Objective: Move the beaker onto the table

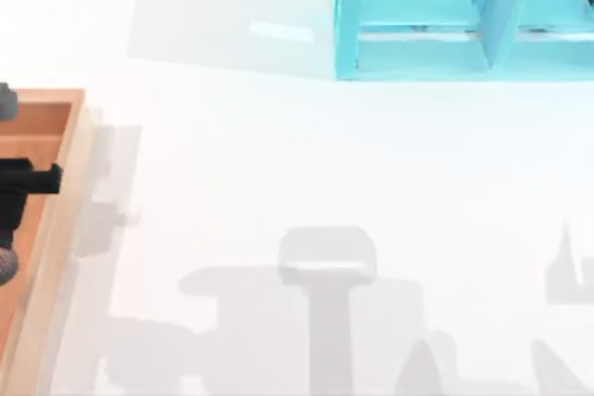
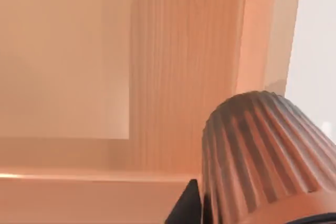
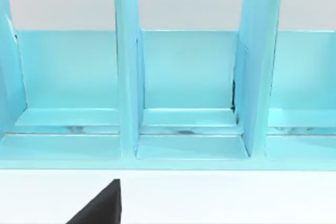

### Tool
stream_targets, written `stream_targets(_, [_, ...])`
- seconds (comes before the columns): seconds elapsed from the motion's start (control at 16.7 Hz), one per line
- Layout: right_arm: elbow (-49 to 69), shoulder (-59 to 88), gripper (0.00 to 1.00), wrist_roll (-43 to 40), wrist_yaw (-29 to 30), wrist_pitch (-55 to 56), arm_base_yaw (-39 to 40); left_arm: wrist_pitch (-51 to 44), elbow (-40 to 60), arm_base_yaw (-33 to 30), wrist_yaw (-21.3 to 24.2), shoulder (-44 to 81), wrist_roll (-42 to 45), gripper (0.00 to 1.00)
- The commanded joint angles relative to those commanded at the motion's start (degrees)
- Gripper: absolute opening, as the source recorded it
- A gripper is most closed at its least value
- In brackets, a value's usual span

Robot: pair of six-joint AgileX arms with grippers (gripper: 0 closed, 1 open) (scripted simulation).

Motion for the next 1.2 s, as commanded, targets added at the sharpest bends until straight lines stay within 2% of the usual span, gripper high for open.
stream_targets(0.12, [0.0, 0.0, 1.0, 0.0, 0.0, 0.0, 0.0, -2.6, 0.4, -2.5, 0.0, -0.8, -1.3, 0.0])
stream_targets(0.48, [0.0, 0.0, 1.0, 0.0, 0.0, 0.0, 0.0, -2.8, 0.4, -2.8, 0.0, -0.5, -1.5, 0.0])
stream_targets(0.6, [0.0, 0.0, 1.0, 0.0, 0.0, 0.0, 0.0, -3.2, 2.5, -4.9, 0.0, 1.5, -3.6, 0.0])
stream_targets(0.78, [0.0, 0.0, 1.0, 0.0, 0.0, 0.0, 0.0, -4.3, 10.0, -11.9, -0.1, 8.6, -10.7, 0.0])
stream_targets(1.08, [0.0, 0.0, 1.0, 0.0, 0.0, 0.0, 0.0, -5.3, 25.1, -27.0, -0.2, 21.7, -25.4, 0.0])
stream_targets(1.2, [0.0, 0.0, 1.0, 0.0, 0.0, 0.0, 0.0, -5.3, 28.7, -30.5, -0.3, 24.9, -28.9, 0.0])
